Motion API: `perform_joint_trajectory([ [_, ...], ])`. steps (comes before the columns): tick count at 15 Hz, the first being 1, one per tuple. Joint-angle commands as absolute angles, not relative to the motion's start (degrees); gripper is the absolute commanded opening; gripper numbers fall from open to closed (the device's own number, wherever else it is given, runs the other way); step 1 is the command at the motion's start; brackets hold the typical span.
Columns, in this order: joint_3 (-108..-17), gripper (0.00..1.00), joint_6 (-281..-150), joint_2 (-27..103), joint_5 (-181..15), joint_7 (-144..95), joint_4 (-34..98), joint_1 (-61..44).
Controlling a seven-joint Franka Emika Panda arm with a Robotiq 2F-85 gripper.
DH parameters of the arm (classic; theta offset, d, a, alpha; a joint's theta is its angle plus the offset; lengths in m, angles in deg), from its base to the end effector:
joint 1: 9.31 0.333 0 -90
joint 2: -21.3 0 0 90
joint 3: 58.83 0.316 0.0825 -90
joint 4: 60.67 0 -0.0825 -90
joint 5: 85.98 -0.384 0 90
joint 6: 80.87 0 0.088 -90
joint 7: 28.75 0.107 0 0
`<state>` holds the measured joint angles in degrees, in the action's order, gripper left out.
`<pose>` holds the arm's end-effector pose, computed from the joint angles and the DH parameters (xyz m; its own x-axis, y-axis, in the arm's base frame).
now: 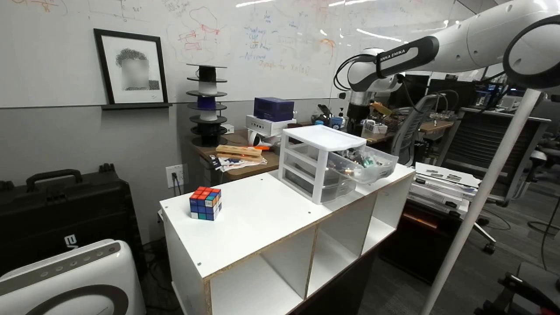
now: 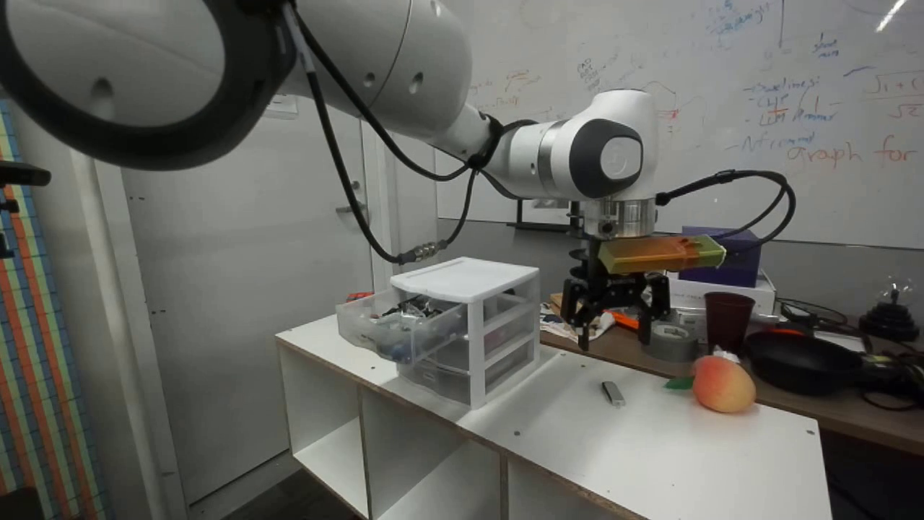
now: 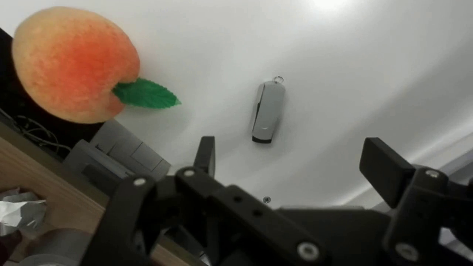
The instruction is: Pick up the plastic and the white object from the counter and put them in the open drawer and close it
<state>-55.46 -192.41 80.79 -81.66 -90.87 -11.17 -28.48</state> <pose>0.7595 -0.2410 0.2730 0.6935 0.7205 0.0031 0.7195 -0.6927 0.0500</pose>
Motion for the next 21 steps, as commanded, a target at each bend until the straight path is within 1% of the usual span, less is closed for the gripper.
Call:
perform_joint_trajectory([
  [1, -54.1, 1.0, -193.3, 82.3, -83.0, -93.3, -12.0, -29.5],
  [16, -54.4, 1.0, -196.0, 88.7, -82.6, -91.7, -15.5, -29.4],
  [17, -54.5, 0.75, -195.9, 89.1, -82.6, -91.5, -16.0, -29.4],
  [18, -54.6, 0.74, -195.9, 89.4, -82.5, -91.3, -16.3, -29.3],
  [21, -54.7, 0.49, -195.5, 89.2, -82.4, -90.7, -16.2, -29.3],
])
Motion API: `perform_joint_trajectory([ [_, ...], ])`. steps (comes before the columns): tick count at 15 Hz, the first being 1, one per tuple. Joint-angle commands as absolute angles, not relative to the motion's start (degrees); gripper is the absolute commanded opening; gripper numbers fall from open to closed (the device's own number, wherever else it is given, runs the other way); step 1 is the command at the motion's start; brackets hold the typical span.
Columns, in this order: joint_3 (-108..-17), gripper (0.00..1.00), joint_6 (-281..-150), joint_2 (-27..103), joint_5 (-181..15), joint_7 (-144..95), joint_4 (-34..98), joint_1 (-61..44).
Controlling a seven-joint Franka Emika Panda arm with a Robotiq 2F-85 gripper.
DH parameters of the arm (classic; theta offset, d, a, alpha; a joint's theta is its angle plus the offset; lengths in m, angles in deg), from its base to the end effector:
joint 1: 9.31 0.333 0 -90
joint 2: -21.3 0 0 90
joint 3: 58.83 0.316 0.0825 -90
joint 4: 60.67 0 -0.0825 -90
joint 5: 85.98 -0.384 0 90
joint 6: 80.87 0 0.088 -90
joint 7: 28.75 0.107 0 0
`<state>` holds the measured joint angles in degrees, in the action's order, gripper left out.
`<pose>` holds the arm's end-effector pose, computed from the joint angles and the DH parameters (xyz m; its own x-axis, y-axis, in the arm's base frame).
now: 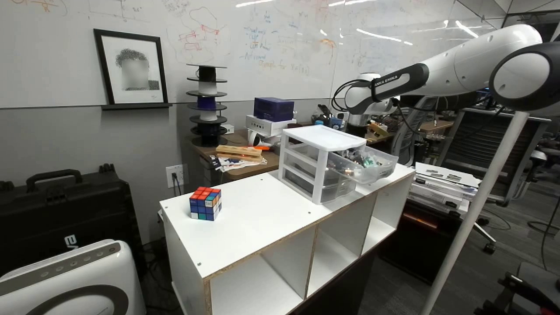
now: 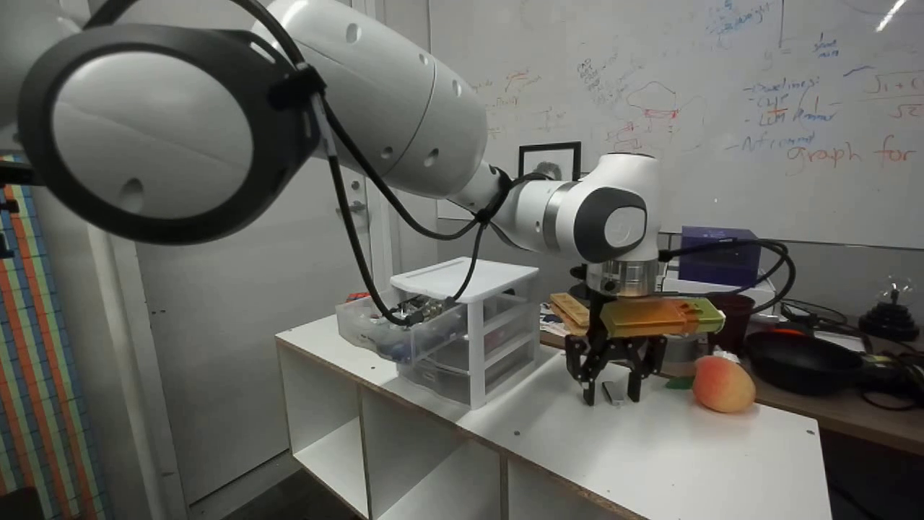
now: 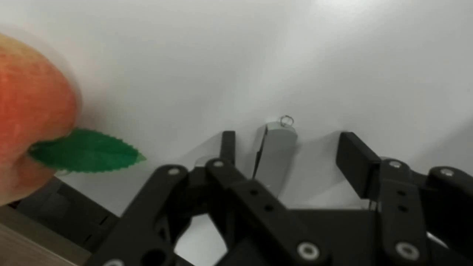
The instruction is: Pick up the plastic and the white object from the counter and put them in the open drawer and close it
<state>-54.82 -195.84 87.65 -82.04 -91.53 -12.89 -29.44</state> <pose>0.7567 -0.2486 0.1977 0.6963 0.7177 0.0087 0.7176 -0.6963 0.0141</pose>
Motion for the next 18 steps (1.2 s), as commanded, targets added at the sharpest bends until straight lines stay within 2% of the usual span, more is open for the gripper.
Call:
perform_joint_trajectory([
  [1, -54.8, 0.42, -195.7, 89.2, -82.3, -90.9, -16.2, -29.3],
  [4, -54.8, 0.17, -196.0, 89.2, -82.1, -90.9, -16.4, -29.2],
  [6, -54.7, 0.07, -195.5, 89.0, -82.2, -91.0, -16.3, -29.2],
  [7, -54.9, 0.06, -195.9, 88.9, -81.9, -91.2, -16.1, -29.1],
  [8, -54.9, 0.1, -195.8, 88.8, -81.8, -91.3, -15.9, -29.1],
  [18, -54.8, 0.1, -199.2, 79.4, -81.9, -89.8, -6.8, -29.0],
])
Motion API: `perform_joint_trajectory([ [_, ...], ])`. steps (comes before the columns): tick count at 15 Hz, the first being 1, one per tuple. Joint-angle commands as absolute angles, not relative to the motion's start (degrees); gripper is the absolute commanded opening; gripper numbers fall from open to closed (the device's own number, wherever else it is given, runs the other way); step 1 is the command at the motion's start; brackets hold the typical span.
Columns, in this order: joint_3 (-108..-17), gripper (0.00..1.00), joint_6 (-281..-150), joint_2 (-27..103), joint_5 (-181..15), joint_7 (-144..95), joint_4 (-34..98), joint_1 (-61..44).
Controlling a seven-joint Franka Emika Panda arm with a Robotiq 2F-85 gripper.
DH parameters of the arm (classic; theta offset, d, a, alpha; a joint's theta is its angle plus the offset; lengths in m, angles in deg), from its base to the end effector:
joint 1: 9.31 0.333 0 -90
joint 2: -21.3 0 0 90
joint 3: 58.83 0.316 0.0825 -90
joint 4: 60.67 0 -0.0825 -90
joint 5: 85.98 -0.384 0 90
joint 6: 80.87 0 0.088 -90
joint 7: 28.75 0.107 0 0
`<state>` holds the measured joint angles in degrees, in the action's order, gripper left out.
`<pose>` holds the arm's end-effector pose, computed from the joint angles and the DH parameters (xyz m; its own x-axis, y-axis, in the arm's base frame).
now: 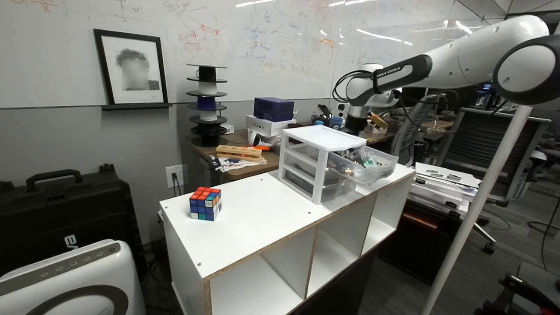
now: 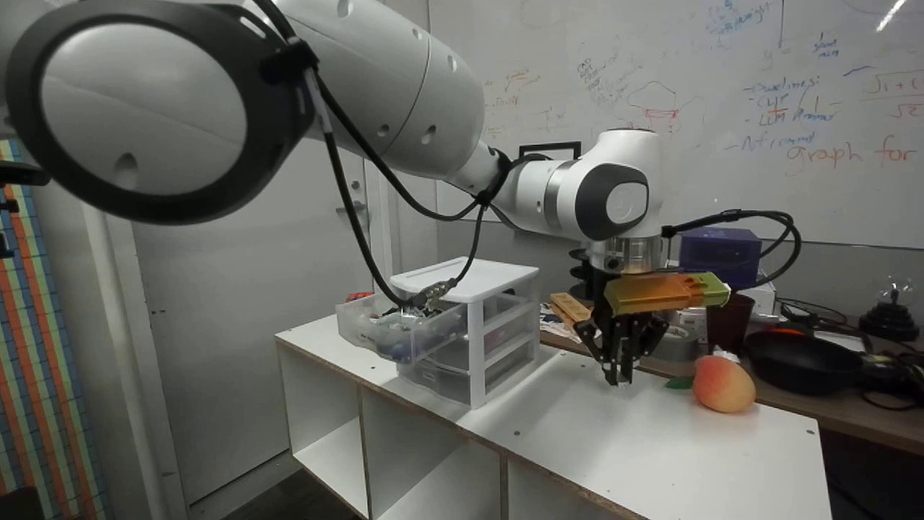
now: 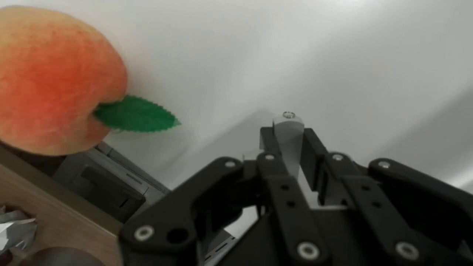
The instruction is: Pick up the plastic and the white object from the counter and put them in the open drawer and close it
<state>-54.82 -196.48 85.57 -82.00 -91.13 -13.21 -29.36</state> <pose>0.7631 -0.2499 0.2304 0.6993 0.7141 0.0308 0.7117 -0.6997 0.0622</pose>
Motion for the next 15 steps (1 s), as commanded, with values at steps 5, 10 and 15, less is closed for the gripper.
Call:
perform_joint_trajectory([
  [5, -55.1, 0.1, -202.7, 68.3, -81.6, -87.1, 4.6, -28.2],
  [10, -55.8, 0.1, -204.3, 57.0, -80.2, -83.3, 16.2, -26.9],
  [15, -59.4, 0.1, -204.4, 45.0, -80.0, -75.4, 28.1, -23.2],
])
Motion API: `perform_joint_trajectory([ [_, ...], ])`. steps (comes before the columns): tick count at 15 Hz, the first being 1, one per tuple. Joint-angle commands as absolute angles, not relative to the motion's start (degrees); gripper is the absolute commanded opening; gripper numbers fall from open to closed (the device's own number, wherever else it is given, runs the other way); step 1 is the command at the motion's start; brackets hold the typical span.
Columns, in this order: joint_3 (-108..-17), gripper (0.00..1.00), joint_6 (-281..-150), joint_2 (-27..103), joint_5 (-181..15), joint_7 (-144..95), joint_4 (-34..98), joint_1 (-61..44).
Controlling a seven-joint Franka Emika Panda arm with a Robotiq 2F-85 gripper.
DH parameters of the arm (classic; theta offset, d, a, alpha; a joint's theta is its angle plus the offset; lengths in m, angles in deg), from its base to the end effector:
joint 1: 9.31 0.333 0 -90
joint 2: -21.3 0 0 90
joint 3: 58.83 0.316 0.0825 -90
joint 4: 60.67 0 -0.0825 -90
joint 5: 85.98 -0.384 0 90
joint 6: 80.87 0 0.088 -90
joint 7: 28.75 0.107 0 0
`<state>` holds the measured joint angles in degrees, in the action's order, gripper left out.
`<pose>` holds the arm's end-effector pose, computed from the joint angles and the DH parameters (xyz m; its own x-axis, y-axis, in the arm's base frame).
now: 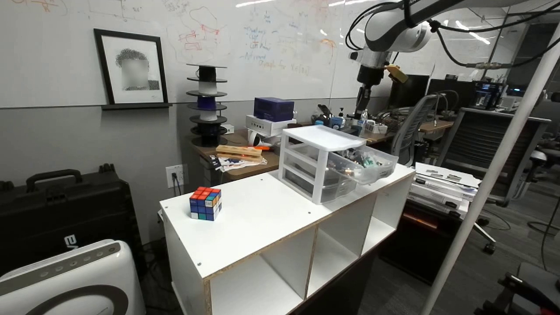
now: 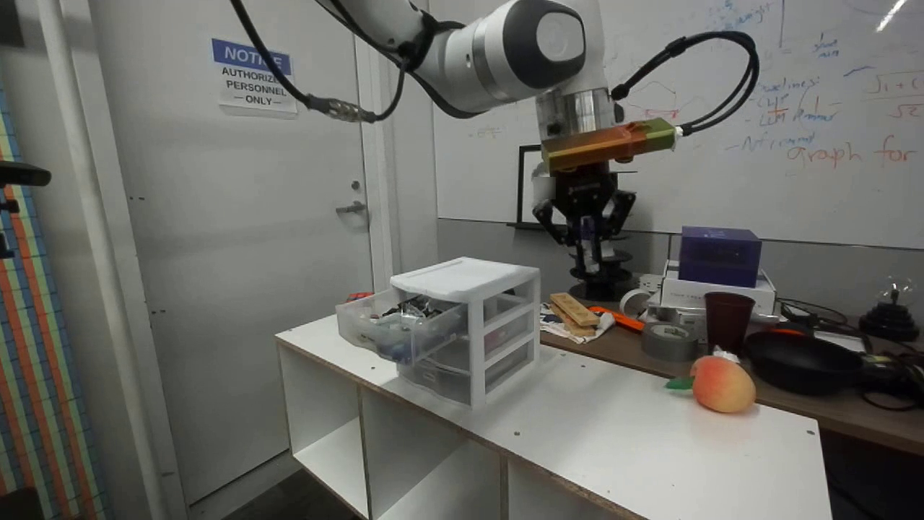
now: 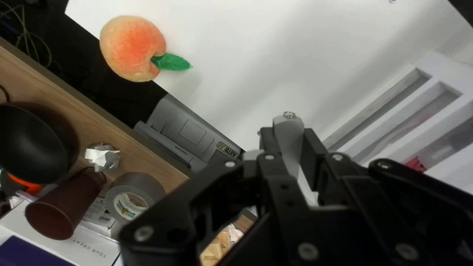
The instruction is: Pick up the plastic and the white object from the counter and put them in the open drawer and close it
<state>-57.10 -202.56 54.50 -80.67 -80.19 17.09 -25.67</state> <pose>0.7104 -0.1947 0.4034 0.7742 0.6300 0.0607 0.6109 -0.7690 0.1883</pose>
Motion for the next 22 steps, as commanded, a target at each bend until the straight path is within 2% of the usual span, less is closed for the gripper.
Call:
perform_joint_trajectory([
  [1, -59.9, 0.1, -204.4, 42.6, -79.5, -73.5, 30.7, -22.3],
  [11, -58.4, 0.1, -202.2, 20.8, -73.8, -65.8, 60.5, -13.4],
  [16, -57.4, 0.1, -203.3, 21.1, -74.1, -64.2, 66.1, -10.1],
  [22, -57.7, 0.1, -214.9, 21.5, -75.3, -63.3, 68.6, -9.7],
])
